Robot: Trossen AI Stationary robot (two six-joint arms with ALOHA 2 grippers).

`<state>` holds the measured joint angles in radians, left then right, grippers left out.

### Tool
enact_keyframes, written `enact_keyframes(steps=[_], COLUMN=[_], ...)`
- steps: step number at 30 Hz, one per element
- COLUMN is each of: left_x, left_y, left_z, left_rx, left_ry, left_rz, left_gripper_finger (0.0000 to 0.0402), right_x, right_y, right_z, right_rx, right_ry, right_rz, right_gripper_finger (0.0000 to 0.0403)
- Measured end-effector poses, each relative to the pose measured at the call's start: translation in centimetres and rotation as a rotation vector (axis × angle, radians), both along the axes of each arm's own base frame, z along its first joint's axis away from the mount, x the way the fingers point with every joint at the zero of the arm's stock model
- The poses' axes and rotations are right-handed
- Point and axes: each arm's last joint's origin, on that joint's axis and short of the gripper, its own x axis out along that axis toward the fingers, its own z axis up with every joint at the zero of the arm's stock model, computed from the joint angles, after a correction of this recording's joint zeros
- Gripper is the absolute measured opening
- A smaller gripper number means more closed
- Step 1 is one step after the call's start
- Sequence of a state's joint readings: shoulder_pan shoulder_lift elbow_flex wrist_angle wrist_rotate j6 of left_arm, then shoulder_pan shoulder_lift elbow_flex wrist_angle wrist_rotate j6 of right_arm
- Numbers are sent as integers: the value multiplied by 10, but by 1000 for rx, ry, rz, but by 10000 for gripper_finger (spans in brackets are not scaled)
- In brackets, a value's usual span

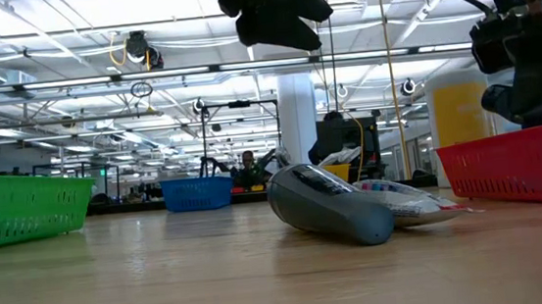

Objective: Pick & Place Travel size toiletries
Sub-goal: Put the blue shave cream into the red bin, then put the gray deodorant into the blue bin

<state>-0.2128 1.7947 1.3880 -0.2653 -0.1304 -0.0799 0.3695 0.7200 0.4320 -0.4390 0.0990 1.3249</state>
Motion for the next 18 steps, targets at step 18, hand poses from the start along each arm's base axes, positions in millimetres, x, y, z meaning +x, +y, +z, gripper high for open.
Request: enact_keyframes(steps=[18], left_x=[-3], left_y=[-15], left_z=[0], left_rx=[28], left_ry=[1], left_rz=[-63], left_gripper_finger=[285], right_x=[2], right_y=[2], right_z=[-3], right_rx=[1], right_ry=[24], right_rz=[50], right_gripper_finger=[171])
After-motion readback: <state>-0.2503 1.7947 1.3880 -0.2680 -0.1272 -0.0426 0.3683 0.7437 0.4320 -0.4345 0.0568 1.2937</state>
